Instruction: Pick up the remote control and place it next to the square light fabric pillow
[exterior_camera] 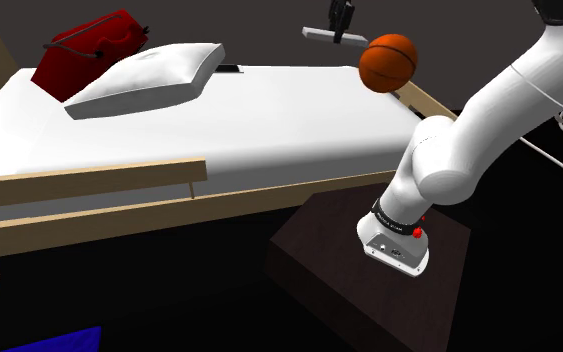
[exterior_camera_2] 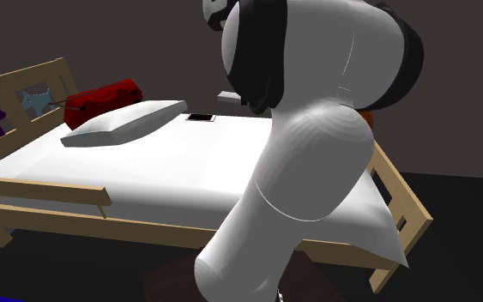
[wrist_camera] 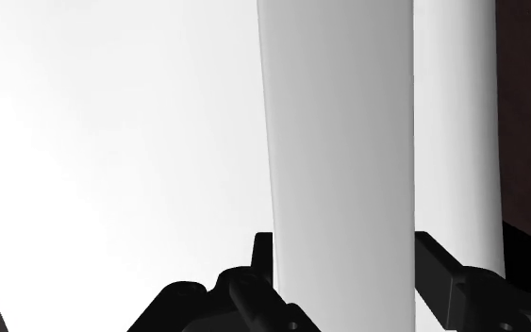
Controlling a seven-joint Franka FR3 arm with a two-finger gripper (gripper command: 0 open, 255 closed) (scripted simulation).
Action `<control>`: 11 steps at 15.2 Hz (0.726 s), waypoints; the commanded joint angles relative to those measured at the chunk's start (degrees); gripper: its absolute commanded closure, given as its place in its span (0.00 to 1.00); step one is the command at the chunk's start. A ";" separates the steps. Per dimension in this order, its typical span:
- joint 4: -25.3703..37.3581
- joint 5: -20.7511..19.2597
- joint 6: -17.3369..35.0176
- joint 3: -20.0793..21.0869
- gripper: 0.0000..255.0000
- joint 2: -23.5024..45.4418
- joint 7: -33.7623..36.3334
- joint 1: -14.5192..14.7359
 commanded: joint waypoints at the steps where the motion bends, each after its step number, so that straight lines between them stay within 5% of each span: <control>1: -0.56 0.30 -0.02 1.96 1.00 -0.34 2.85 0.79; 11: 0.54 4.13 0.64 10.10 1.00 2.88 15.24 5.93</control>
